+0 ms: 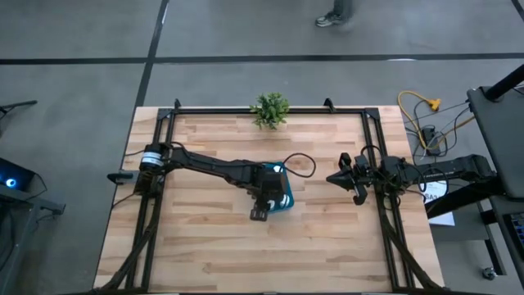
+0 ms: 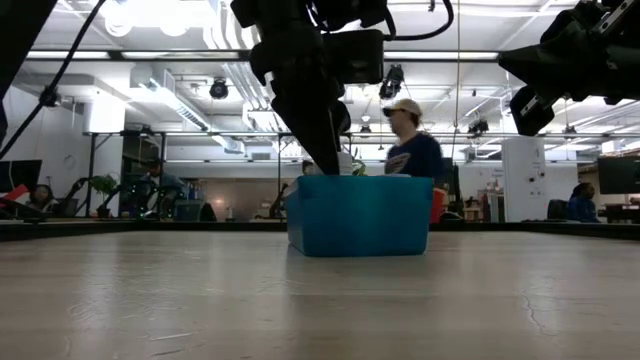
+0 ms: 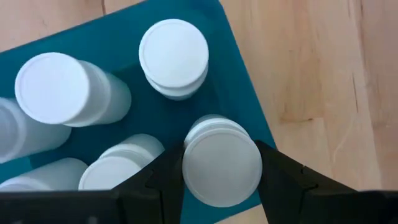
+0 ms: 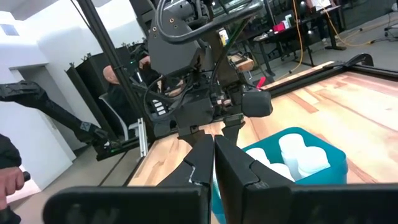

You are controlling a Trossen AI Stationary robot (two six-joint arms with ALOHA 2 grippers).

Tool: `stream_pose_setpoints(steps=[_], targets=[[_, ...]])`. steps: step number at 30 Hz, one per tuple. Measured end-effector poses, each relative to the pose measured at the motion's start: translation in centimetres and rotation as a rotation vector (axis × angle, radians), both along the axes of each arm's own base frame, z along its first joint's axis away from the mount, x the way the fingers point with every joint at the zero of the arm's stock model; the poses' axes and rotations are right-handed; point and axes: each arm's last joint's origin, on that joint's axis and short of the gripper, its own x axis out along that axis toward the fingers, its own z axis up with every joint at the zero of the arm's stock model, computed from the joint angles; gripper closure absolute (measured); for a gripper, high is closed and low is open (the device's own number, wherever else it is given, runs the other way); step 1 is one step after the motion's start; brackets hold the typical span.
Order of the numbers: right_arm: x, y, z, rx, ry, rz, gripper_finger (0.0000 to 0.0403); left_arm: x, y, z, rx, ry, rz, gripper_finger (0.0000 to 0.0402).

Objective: Pick and place pill bottles into a basket
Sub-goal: Put the white medicine bottle into the blue bin

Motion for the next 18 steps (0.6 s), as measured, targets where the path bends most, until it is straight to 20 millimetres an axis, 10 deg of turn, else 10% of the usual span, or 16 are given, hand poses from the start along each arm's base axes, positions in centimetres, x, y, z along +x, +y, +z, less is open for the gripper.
stream_pose_setpoints(steps=[18], targets=[[0.0, 0.0, 0.0, -0.001, 0.0, 0.0, 0.0394, 0.0, 0.0, -1.1, -0.013, -0.014, 0.002, 0.0257]])
